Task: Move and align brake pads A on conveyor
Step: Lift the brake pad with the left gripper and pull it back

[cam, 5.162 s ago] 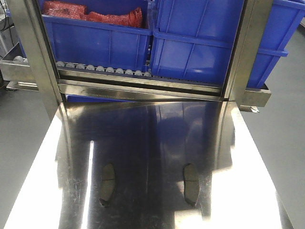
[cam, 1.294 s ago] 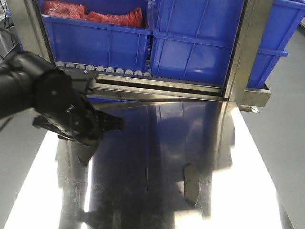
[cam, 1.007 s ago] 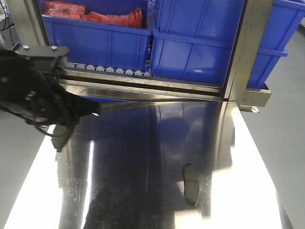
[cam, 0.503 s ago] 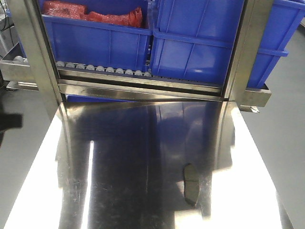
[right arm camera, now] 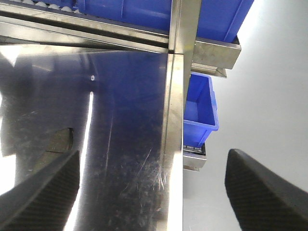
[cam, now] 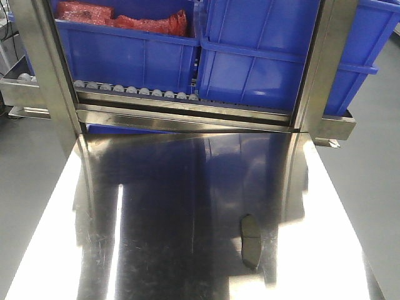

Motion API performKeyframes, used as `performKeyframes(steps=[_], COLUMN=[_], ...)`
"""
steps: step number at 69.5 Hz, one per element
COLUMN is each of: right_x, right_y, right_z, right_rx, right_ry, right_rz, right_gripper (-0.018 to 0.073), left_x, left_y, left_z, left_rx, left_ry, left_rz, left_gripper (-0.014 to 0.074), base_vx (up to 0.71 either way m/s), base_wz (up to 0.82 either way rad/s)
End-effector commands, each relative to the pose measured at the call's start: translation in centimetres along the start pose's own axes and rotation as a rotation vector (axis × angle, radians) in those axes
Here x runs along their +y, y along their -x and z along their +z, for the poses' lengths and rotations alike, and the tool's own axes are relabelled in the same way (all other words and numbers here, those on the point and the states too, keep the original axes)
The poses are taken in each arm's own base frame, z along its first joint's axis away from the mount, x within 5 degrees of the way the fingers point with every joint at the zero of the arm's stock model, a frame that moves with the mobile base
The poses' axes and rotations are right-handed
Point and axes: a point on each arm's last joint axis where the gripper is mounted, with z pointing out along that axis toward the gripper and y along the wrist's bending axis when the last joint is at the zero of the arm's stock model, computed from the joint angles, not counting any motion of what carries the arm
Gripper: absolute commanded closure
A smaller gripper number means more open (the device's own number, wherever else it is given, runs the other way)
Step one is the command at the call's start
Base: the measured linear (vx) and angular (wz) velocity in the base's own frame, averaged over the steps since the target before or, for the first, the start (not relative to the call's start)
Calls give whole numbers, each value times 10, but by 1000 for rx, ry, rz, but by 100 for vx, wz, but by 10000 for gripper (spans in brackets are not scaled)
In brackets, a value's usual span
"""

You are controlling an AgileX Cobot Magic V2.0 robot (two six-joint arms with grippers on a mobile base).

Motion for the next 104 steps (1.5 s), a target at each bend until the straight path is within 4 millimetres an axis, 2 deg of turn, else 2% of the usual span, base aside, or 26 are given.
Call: performKeyframes(steps=[1, 12, 30, 104], right_x=[-1, -1, -1, -1], right_y=[14, 14, 14, 14], right_z=[-3, -3, -3, -3], right_rx=[-89, -89, -90, -90], right_ry=[-11, -11, -11, -11], right_rz=[-13, -13, -13, -13], right_gripper=[-23, -23, -23, -23], left_x=[0, 2, -1, -1], left_y=[3, -2, 4, 4], left_z=[-10, -16, -18, -18], left_rx=[-131, -162, -232, -230], left_ry=[-49, -55, -82, -81], left_rz=[29, 64, 85, 85], left_gripper=[603, 603, 602, 602], base_vx=[0, 0, 0, 0], base_wz=[0, 0, 0, 0])
